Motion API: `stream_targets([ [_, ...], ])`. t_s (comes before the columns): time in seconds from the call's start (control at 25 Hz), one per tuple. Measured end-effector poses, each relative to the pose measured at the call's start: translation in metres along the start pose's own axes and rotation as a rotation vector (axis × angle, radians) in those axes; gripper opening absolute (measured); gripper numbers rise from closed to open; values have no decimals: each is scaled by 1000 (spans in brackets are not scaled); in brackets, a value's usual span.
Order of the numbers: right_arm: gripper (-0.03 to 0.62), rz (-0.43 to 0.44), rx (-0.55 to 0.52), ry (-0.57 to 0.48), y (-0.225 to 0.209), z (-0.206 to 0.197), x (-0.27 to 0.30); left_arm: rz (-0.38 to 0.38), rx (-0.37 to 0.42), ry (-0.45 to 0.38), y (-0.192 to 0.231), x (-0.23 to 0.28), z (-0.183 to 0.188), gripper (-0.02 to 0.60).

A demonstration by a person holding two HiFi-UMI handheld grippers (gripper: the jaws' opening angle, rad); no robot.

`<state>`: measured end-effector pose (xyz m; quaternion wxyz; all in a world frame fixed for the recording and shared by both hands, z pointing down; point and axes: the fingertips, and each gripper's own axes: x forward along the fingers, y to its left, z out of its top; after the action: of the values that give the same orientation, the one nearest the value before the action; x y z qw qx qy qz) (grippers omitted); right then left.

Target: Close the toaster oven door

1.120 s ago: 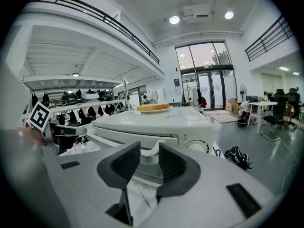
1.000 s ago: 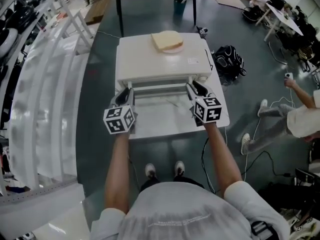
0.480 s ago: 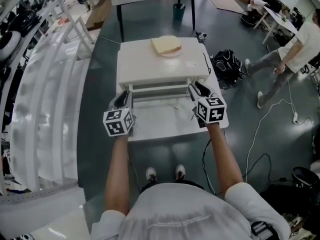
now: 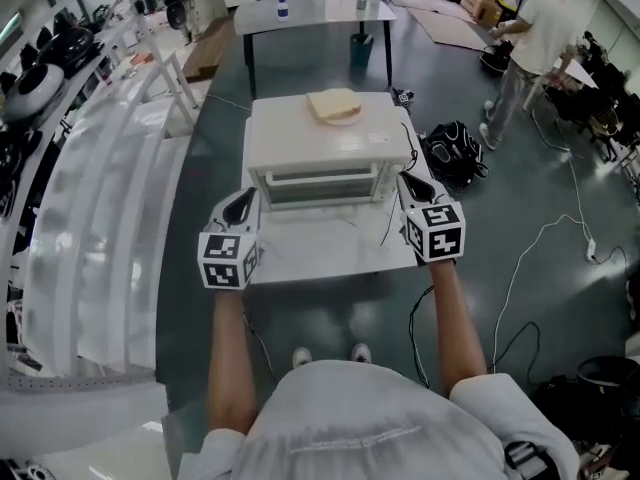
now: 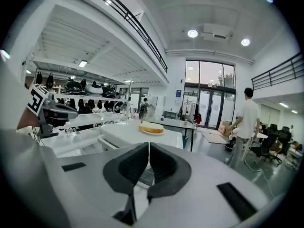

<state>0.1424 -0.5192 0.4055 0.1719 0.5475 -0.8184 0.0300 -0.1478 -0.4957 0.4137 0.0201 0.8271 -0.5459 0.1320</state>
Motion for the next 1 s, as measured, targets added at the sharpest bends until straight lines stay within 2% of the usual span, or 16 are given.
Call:
stream_targets([
  [0.2, 17, -3, -36, -28, 8, 24, -35, 10, 33, -58, -7, -33, 32, 20],
  [0.52, 17, 44, -49, -109, 25, 56, -72, -17, 119, -159, -30, -65, 76, 20],
  [1.0, 17, 104, -132, -170, 57, 92, -100, -54, 193, -208, -54, -88, 117, 20],
])
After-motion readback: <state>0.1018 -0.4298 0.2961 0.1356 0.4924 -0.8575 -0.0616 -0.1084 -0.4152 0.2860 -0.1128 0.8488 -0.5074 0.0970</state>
